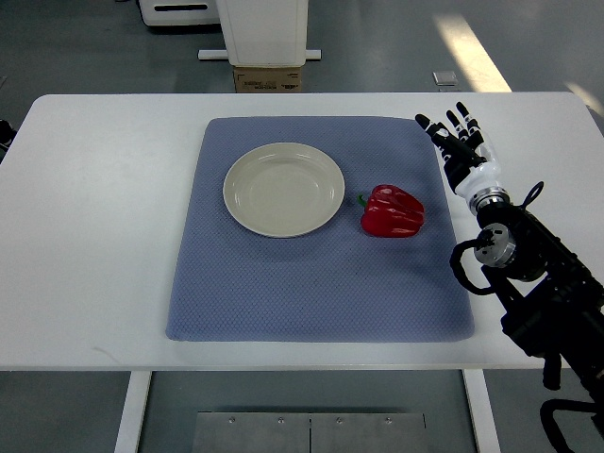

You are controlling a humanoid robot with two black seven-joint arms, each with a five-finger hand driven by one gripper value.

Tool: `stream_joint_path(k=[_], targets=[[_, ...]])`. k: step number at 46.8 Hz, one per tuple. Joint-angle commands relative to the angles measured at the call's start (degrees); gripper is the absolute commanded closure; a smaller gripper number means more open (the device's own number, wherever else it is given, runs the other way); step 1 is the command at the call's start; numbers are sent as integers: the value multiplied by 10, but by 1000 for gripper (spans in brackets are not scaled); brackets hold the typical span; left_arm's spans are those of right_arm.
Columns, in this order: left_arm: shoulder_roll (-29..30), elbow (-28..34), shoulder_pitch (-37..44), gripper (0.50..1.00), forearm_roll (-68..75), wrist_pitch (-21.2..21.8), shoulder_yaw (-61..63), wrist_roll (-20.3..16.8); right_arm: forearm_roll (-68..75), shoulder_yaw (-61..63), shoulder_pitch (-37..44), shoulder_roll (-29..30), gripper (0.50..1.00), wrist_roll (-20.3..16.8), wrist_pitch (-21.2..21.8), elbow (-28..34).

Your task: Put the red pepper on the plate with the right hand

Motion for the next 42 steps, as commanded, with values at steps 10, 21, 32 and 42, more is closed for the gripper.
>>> stream_joint_path(k=[10,21,32,42], targets=[[0,0,0,500,0,0,0,0,7,0,10,0,500,0,0,0],[0,0,0,500,0,0,0,0,6,-3,11,0,500,0,0,0],[0,0,-1,500,0,0,0,0,7,-6,12,0,500,0,0,1],[0,0,0,500,0,0,0,0,6,-21,13,0,500,-2,1,3]])
